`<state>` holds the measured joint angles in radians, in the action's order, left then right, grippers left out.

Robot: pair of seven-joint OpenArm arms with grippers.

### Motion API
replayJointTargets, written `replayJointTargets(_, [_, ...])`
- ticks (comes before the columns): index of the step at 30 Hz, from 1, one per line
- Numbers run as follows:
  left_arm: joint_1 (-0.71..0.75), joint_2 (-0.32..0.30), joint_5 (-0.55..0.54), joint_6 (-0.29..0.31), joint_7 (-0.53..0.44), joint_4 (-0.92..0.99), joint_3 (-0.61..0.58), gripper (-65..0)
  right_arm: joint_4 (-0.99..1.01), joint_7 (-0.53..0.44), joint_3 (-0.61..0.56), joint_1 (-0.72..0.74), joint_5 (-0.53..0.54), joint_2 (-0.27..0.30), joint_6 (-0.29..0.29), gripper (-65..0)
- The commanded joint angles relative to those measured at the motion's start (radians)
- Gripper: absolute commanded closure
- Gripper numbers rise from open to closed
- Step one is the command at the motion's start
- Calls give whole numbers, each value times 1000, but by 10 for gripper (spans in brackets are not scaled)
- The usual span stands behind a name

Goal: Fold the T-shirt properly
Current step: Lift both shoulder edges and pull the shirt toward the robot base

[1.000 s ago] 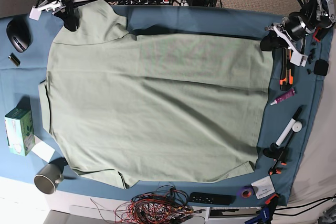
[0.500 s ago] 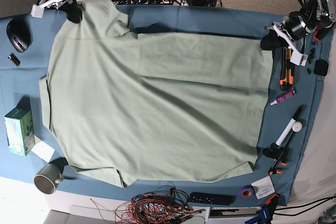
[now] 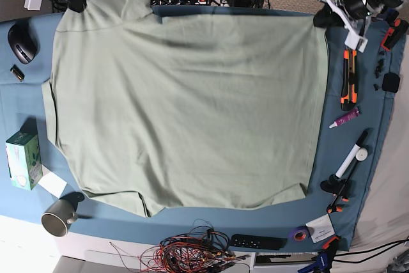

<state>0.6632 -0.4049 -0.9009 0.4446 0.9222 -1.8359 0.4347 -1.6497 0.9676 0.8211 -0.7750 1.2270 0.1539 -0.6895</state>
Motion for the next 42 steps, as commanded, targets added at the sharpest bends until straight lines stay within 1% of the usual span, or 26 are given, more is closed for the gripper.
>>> replayJointTargets(1, [25,-10,26,-6,32,-17,3,0,-14,-14,12,-24,14,19,-9,0])
replayJointTargets(9, [108,-8,26,-6,33,-84,20,0,-14,-10,12,-98,14,26,-9,0])
replayJointTargets(14, [148,-8,24,-6,44,-108,69,0,-14,-6,12,-144,14,26,-9,0])
replayJointTargets(20, [197,-7,-30,2,56,-112,134,0,-14,2,12,-179,13,26,-9,0])
replayJointTargets(24, [214,-5,-47,3,59,-112,140,0,-14,5,13,-195,13,26,-9,0])
replayJointTargets(27, [219,-5,-73,28,82,-112,140,0,-14,11,21,-200,14,26,-9,0])
replayJointTargets(29, [224,-5,-96,28,92,-112,140,0,-14,16,37,-204,14,26,-9,0])
replayJointTargets(33, [238,-5,-102,28,96,-112,140,0,-14,21,89,-206,15,27,-9,0])
replayJointTargets(35, [241,-5,-119,33,107,-112,140,0,-14,26,116,-206,34,27,-9,0])
replayJointTargets(37, [240,-5,-137,74,110,-112,140,0,-14,35,130,-206,60,27,-9,0])
replayJointTargets(40, [237,-5,-156,77,109,-112,140,0,-14,35,131,-206,66,26,-9,0])
replayJointTargets(42, [228,-5,-156,78,102,-112,140,0,-14,37,130,-206,95,26,-9,0])
